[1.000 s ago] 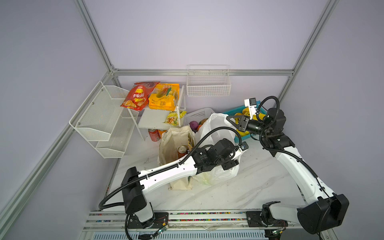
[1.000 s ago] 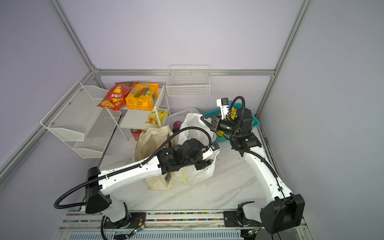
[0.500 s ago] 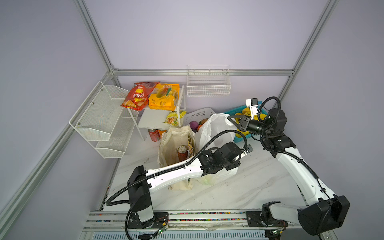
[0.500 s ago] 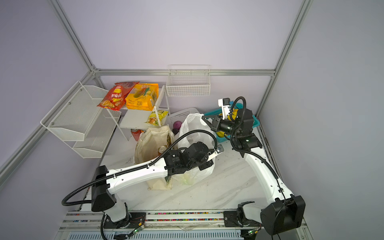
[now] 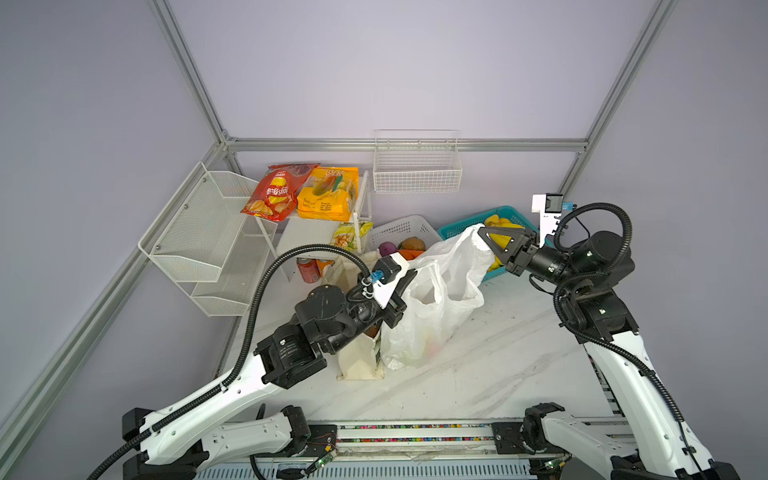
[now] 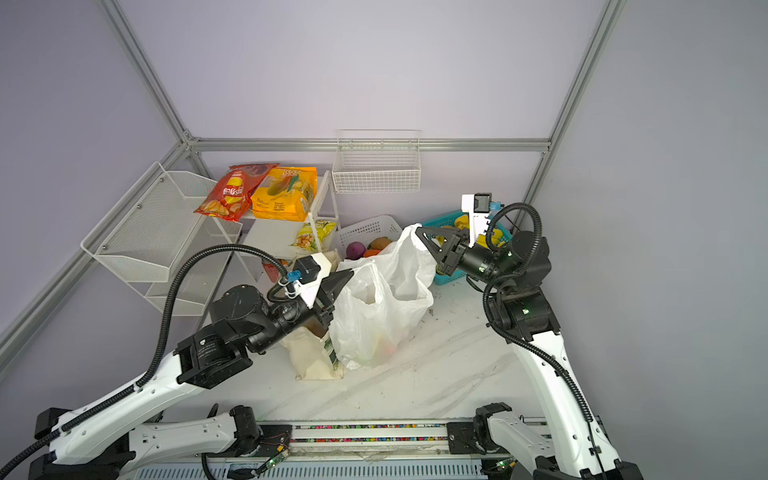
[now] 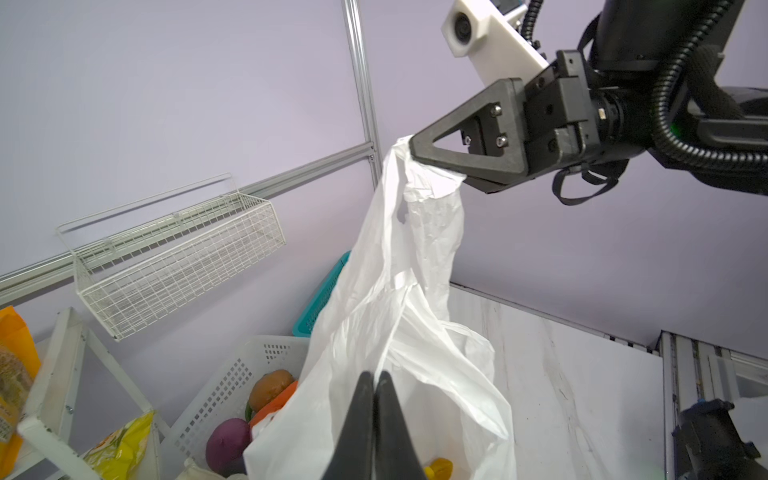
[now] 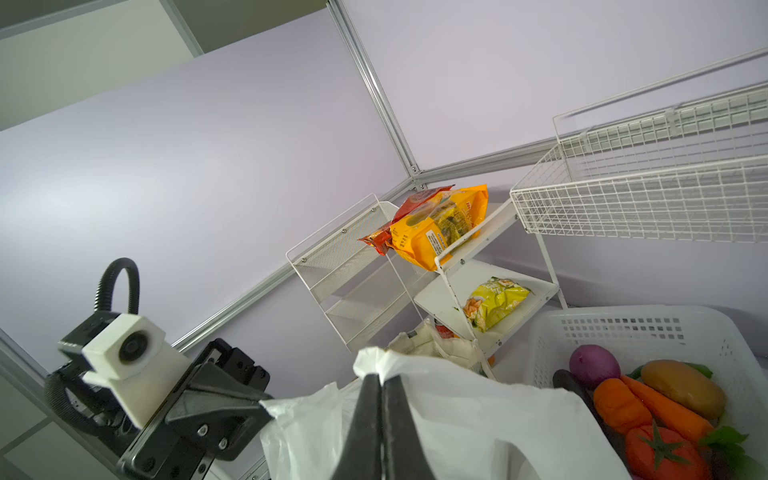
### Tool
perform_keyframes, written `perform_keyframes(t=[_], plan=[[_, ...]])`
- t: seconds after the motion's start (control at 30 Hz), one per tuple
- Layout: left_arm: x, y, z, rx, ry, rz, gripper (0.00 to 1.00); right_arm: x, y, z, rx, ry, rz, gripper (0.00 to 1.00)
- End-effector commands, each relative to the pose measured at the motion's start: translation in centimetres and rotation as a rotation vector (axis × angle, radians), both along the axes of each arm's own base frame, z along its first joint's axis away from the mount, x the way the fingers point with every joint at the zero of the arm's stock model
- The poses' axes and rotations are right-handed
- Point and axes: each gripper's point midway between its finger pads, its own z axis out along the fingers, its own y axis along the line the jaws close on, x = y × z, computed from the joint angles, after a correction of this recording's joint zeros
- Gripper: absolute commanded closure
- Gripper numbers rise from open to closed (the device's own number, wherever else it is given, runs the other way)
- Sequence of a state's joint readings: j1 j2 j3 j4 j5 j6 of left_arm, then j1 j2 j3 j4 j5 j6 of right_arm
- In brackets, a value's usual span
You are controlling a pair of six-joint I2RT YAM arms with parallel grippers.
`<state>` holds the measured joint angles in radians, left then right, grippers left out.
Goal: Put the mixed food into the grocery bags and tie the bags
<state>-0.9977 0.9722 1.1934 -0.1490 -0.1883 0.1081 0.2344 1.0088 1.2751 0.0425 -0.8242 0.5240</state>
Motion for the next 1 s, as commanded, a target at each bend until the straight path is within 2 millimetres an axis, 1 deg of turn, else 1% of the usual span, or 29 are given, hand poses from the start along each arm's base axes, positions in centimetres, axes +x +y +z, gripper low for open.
perform_keyframes(t=[0.0,0.1,0.2,0.3,0.33,0.4,0.5,0.57,0.67,0.8,0.87,0.97], plan=[[0.4,0.3,0.4,-0.097,0.031,-0.020,1.00,-1.6,-1.0,2.3,-0.006,-0.059,-0.048,1.00],[2.0,0.5,0.2,-0.125,0.063,0.013,1.00,-1.7,-2.5,3.1,-0.032,-0.074,-0.166,1.00],[4.4,-0.1,-1.1,-0.142,0.117,0.044,1.00,-1.5,-4.5,3.7,-0.048,-0.091,-0.311,1.00],[6.5,-1.2,-2.5,-0.175,0.187,0.030,1.00,-2.0,-6.2,3.9,-0.044,-0.106,-0.408,1.00],[7.1,-1.7,-3.1,-0.173,0.206,0.023,1.00,-2.0,-6.6,3.5,-0.045,-0.096,-0.436,1.00],[8.1,-1.9,-3.9,-0.176,0.235,0.030,1.00,-1.8,-7.0,2.2,-0.049,-0.066,-0.459,1.00],[9.3,-1.4,-4.5,-0.208,0.274,0.042,1.00,-2.1,-6.8,0.7,-0.070,-0.044,-0.441,1.00],[9.8,-0.8,-4.5,-0.234,0.289,0.039,1.00,-2.8,-6.8,0.4,-0.088,-0.058,-0.436,1.00],[10.1,-0.2,-4.1,-0.267,0.298,0.027,1.00,-3.7,-6.7,0.1,-0.101,-0.060,-0.421,1.00],[10.2,0.1,-3.5,-0.300,0.305,0.001,1.00,-3.2,-6.7,-1.7,-0.146,-0.015,-0.426,1.00],[10.2,-0.1,-3.3,-0.312,0.311,-0.019,1.00,-3.1,-6.8,-2.2,-0.149,-0.003,-0.431,1.00],[10.3,-0.2,-2.8,-0.316,0.313,-0.033,1.00,-3.5,-6.9,-1.5,-0.138,-0.024,-0.434,1.00]])
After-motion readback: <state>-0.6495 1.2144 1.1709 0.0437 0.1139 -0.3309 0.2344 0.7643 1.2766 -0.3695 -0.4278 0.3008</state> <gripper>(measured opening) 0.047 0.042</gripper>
